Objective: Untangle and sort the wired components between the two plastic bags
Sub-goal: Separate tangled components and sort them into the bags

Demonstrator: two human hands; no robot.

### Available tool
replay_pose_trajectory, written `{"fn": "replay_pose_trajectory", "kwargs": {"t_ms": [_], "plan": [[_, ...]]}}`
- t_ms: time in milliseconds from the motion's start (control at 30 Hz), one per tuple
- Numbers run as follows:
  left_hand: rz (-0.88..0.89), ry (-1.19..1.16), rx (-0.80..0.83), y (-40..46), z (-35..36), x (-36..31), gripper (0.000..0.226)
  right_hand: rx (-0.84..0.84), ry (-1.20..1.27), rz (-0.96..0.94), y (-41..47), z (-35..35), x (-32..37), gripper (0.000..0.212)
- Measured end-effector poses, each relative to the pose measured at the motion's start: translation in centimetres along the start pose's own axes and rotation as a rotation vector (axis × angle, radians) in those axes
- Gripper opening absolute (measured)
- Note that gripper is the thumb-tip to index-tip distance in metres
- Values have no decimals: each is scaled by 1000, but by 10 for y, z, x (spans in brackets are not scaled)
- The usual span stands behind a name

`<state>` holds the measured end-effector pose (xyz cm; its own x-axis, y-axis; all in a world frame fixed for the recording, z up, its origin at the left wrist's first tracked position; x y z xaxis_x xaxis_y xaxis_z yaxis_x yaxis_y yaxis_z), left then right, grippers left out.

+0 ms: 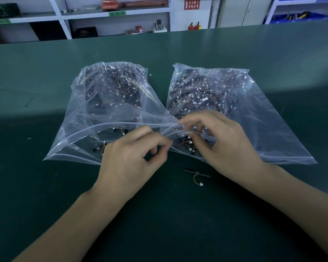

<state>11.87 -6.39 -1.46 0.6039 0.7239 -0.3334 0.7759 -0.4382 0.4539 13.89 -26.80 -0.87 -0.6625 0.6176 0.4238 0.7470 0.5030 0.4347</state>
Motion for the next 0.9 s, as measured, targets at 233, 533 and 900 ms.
{"fn": "replay_pose_trajectory", "kwargs": {"t_ms": [233,533,900], "plan": [[47,247,186,4,9,-13,12,16,24,-67,0,3,4,19],[38,326,92,4,6,-26,16,55,31,-33,0,5,4,29],[210,184,346,-2,19,-34,33,113,-23,32,0,8,7,14]]}}
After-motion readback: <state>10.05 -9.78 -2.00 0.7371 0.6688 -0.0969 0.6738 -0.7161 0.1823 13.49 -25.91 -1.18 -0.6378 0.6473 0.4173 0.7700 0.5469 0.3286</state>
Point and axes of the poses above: each hand's wrist, its own y-axis towards the middle knuckle, its own z-axis out of the palm, x = y × z, the point moved 5 cm from there along y, towards the middle knuckle, and after that the axes turned 15 degrees about x, right-handed, at the moved point
